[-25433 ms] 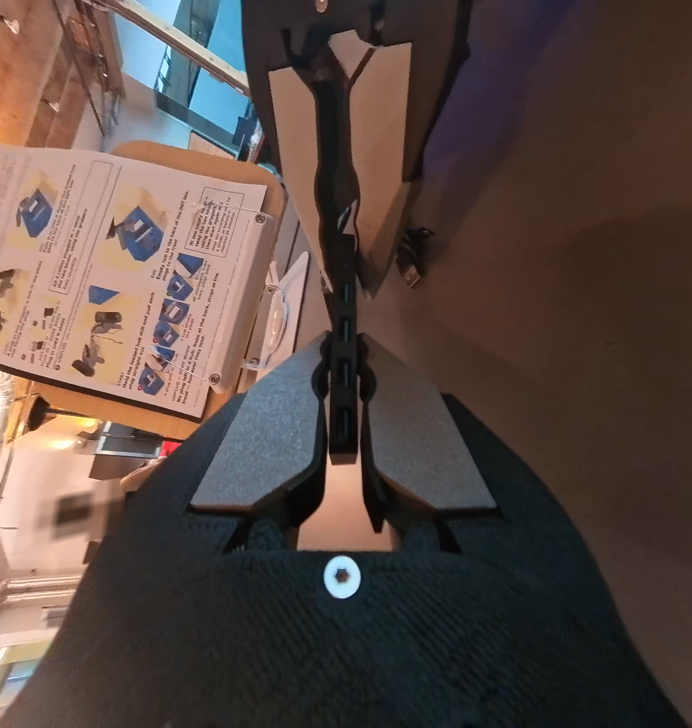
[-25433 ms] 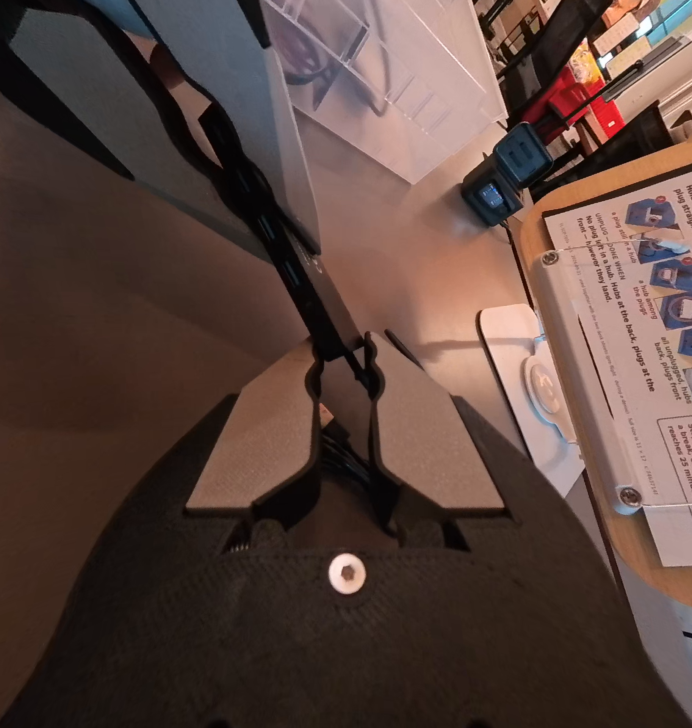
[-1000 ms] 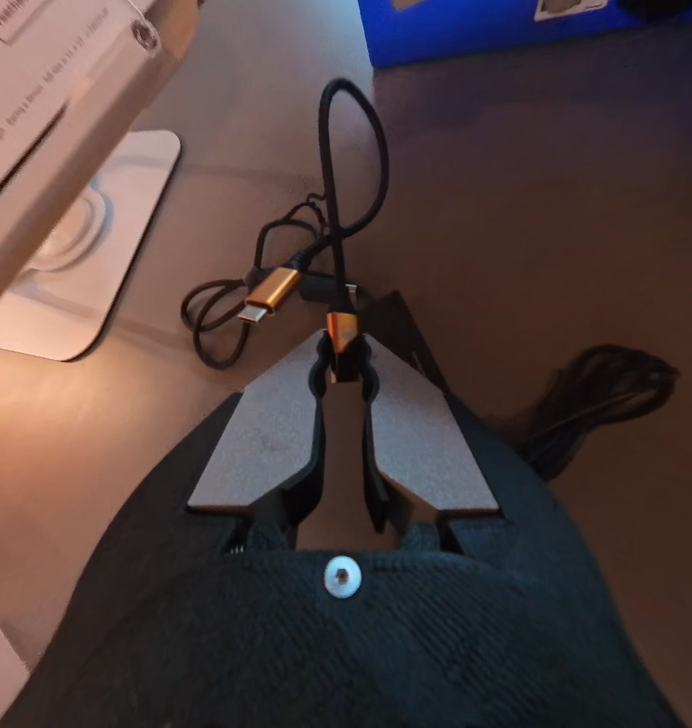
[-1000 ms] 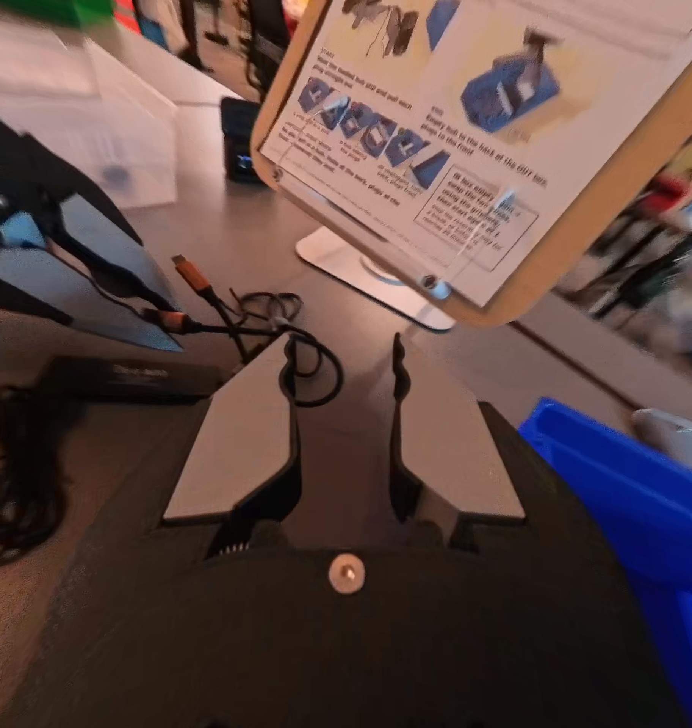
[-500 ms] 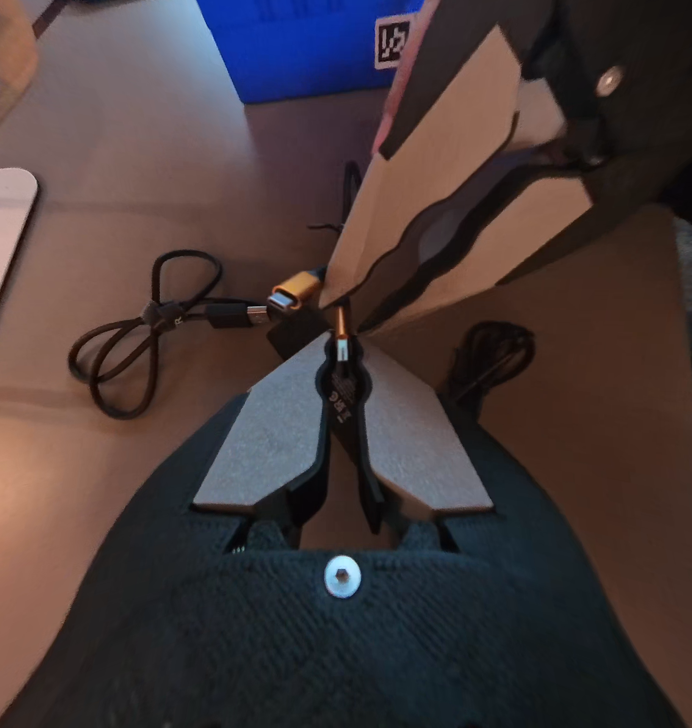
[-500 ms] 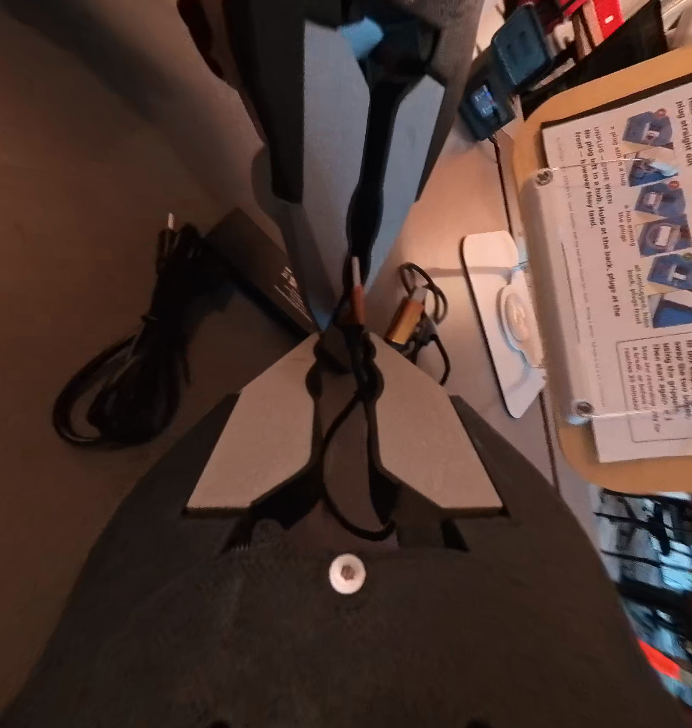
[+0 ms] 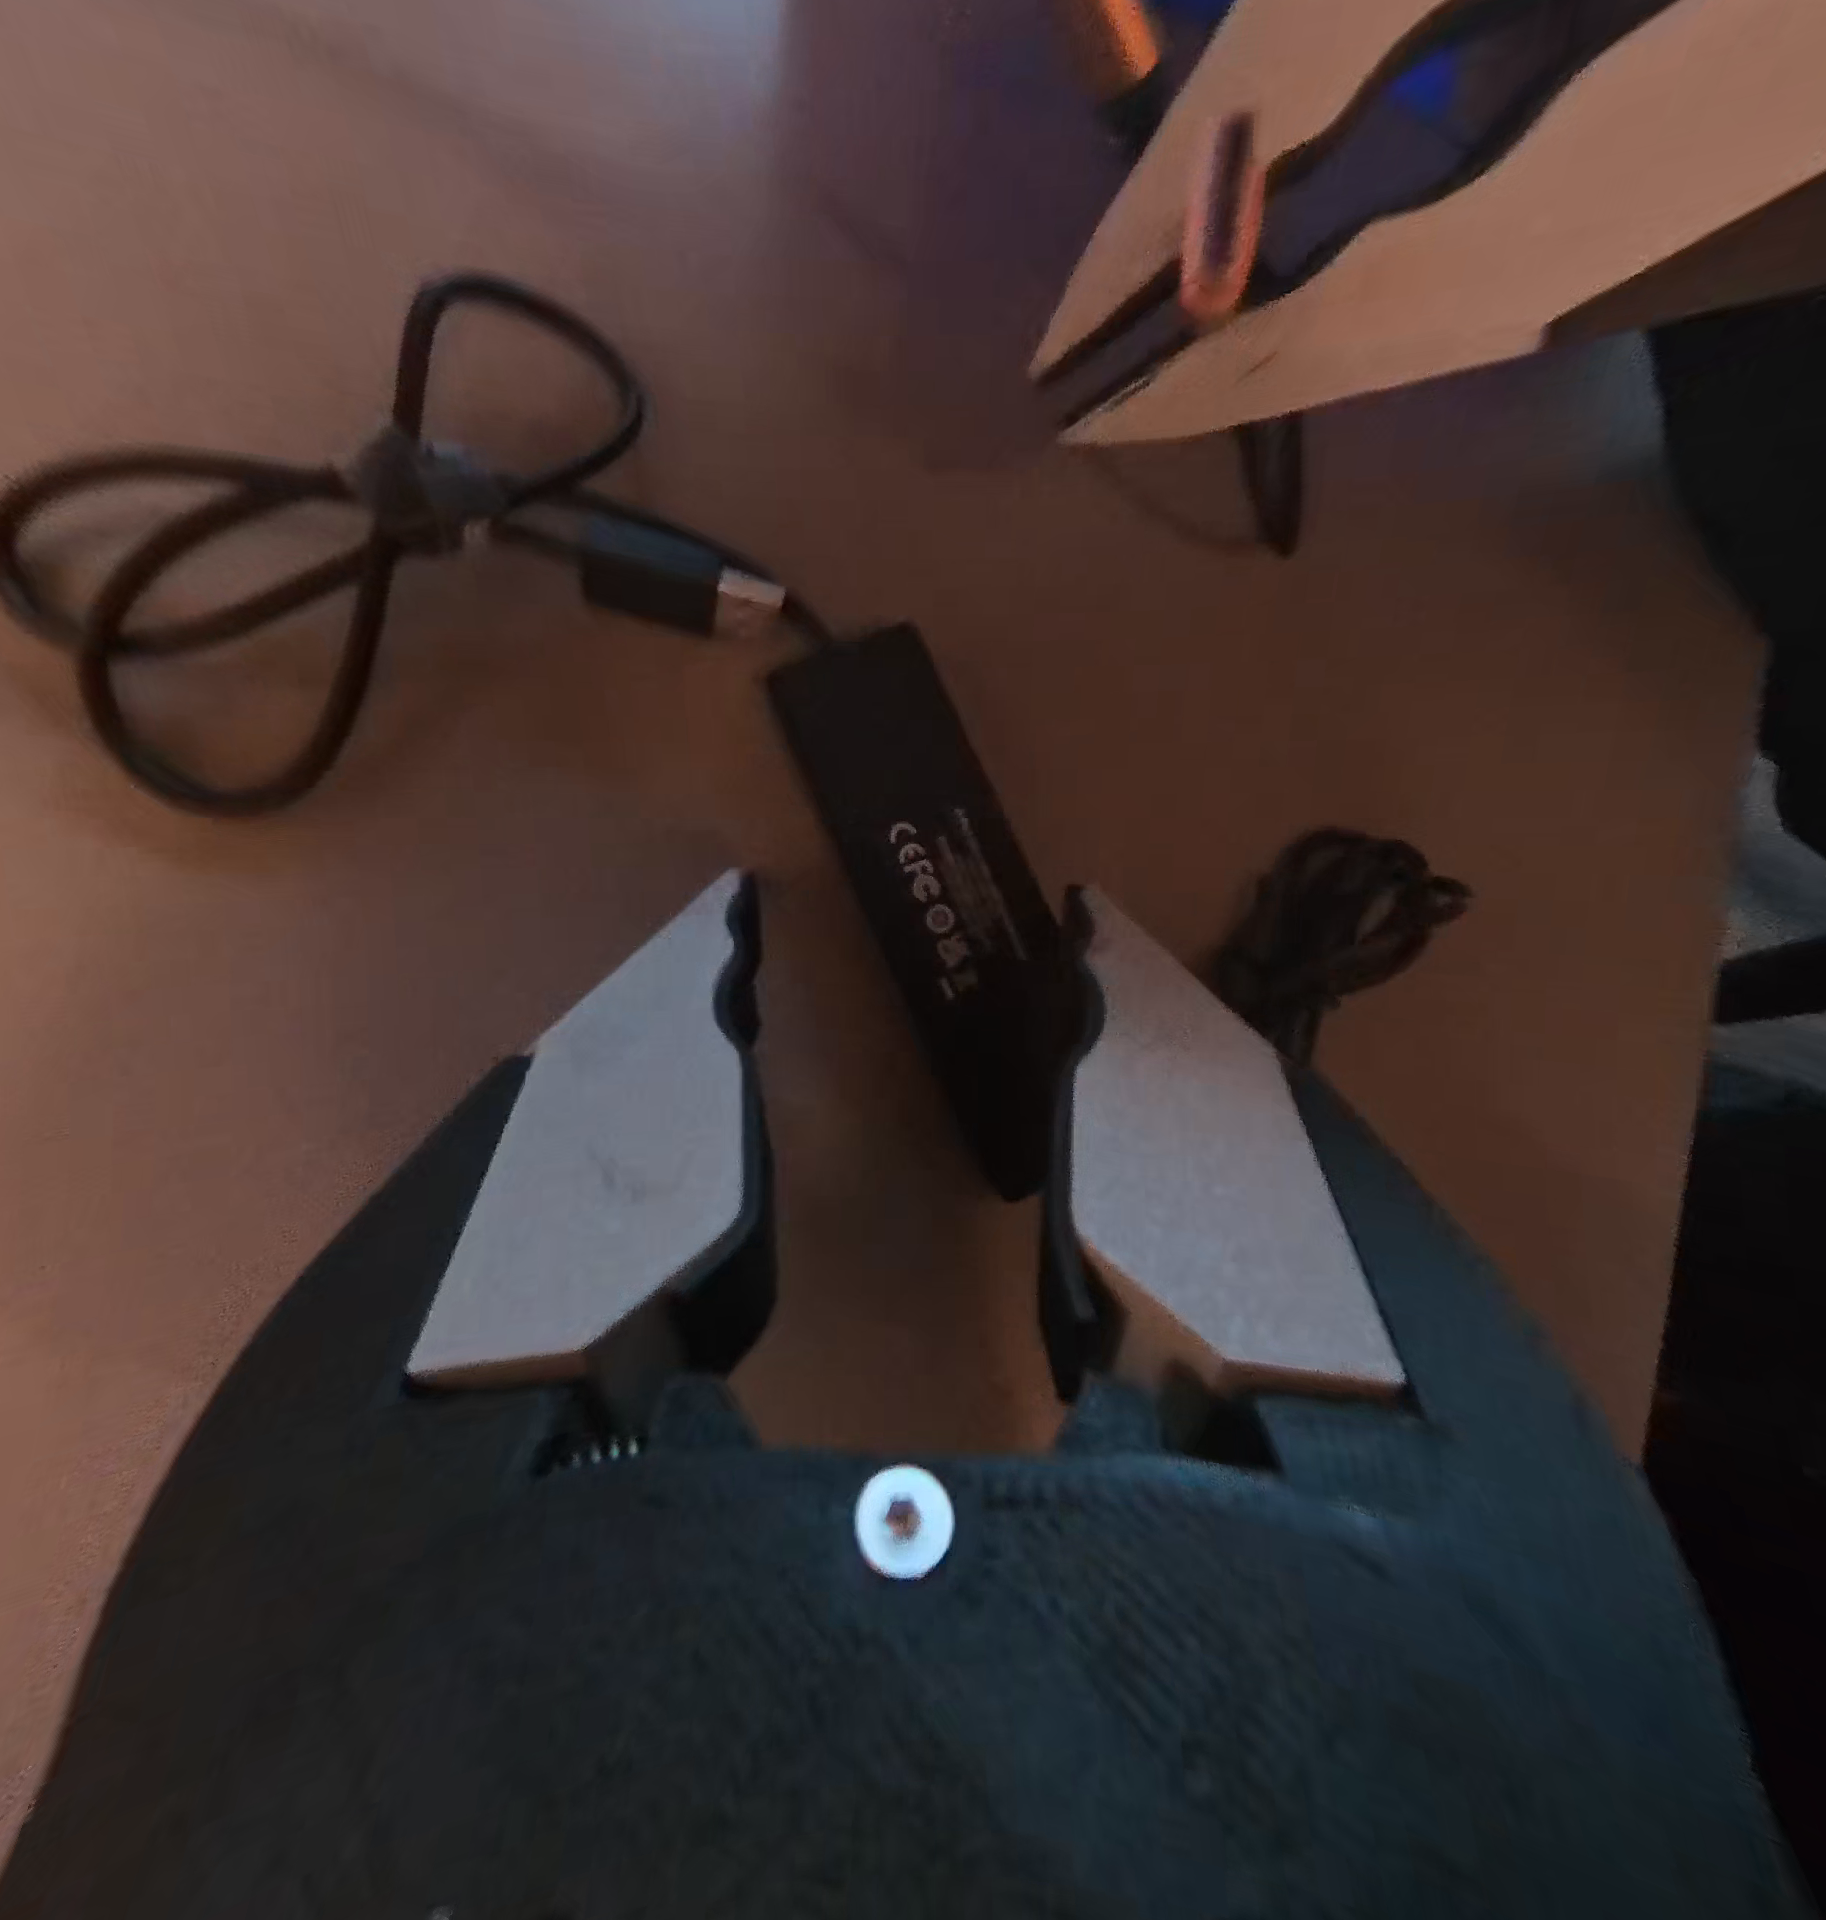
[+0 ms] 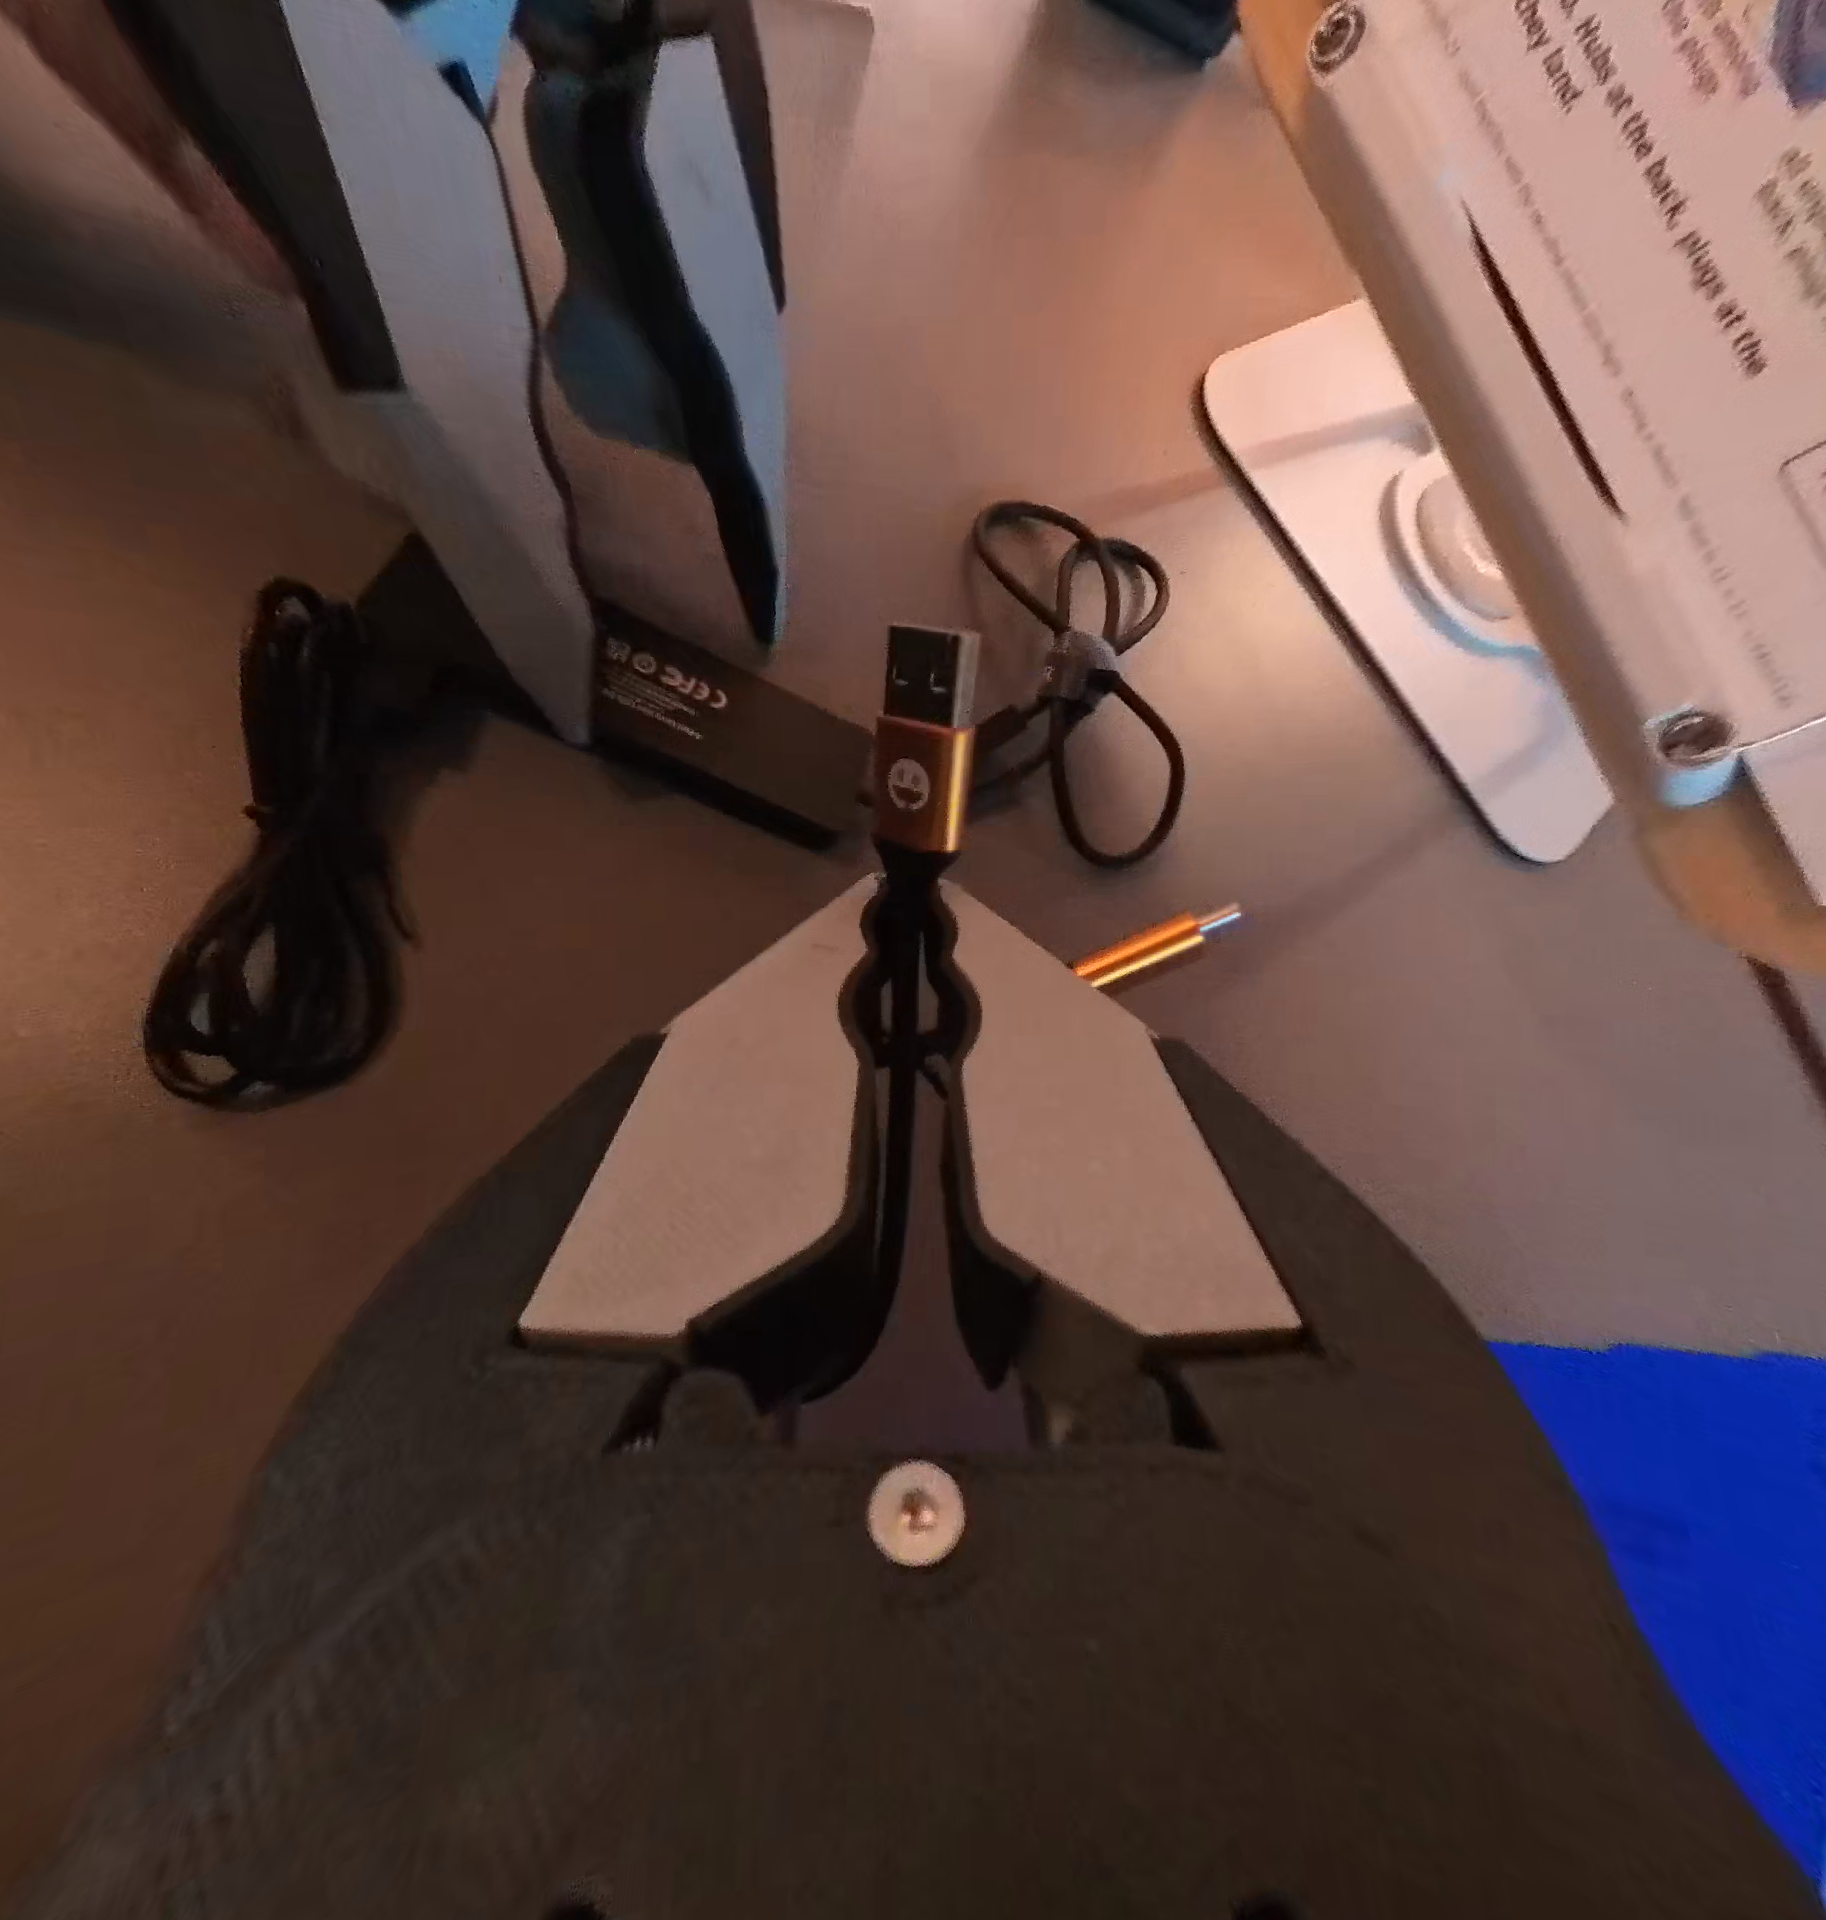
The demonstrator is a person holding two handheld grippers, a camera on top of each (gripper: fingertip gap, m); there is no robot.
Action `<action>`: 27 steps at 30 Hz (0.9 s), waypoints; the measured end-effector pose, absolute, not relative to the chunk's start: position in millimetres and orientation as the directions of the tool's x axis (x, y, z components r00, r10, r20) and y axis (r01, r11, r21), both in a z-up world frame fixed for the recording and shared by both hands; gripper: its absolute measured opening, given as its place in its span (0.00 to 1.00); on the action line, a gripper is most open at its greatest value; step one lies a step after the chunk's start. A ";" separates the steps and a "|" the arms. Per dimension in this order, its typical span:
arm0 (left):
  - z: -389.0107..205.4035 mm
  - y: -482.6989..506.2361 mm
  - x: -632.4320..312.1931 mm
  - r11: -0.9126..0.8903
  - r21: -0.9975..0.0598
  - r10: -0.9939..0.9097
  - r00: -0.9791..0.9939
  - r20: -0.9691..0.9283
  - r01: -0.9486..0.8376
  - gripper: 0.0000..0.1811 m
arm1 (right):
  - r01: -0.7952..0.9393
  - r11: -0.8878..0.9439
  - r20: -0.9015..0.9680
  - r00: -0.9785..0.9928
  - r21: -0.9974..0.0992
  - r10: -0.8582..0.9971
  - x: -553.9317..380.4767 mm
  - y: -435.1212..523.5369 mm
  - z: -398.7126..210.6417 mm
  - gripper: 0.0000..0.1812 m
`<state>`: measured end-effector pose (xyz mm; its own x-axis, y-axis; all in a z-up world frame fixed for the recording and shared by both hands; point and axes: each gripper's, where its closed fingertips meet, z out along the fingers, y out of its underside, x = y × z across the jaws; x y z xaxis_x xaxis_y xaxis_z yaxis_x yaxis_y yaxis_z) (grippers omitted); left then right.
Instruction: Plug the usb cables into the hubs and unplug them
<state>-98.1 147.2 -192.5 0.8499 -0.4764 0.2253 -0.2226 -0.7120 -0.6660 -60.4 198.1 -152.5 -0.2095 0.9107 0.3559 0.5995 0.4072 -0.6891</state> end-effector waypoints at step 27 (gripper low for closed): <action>-168.8 146.9 -88.6 -0.659 -0.744 -0.490 0.814 0.312 -0.112 0.19 | 0.748 0.387 0.194 -0.337 -0.539 0.921 -39.5 189.4 -199.0 0.02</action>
